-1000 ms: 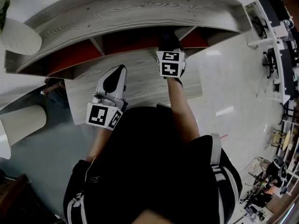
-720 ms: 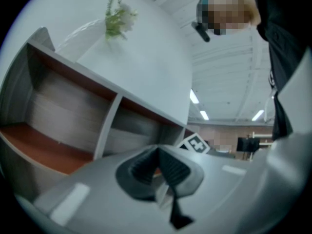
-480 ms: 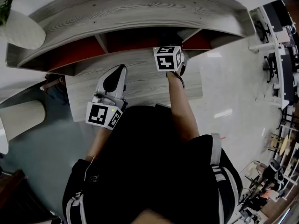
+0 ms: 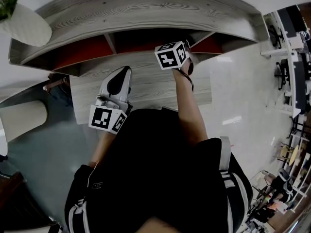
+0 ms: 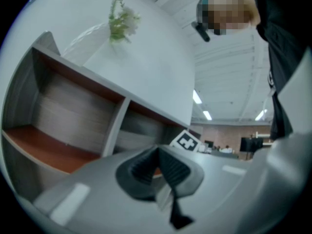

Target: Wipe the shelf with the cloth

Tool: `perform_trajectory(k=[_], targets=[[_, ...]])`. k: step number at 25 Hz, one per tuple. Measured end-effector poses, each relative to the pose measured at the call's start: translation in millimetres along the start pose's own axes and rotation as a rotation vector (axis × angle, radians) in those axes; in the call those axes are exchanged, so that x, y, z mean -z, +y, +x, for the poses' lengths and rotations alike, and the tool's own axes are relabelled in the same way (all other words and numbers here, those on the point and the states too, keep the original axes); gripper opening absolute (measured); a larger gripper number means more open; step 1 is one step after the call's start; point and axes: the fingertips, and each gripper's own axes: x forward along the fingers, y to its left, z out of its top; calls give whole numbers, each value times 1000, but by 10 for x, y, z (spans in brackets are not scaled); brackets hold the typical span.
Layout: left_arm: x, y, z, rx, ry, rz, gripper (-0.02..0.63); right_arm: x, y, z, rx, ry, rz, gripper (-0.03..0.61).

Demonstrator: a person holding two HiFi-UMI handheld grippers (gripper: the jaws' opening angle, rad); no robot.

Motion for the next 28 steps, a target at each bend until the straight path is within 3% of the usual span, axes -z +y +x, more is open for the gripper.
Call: perform_trajectory(k=[15, 28], targets=[[-58, 207, -175, -71, -20, 1, 5, -373, 356, 133, -110, -21, -57, 55], [-93, 422, -440, -174, -33, 6, 5, -902, 947, 243, -210, -101, -178, 55]])
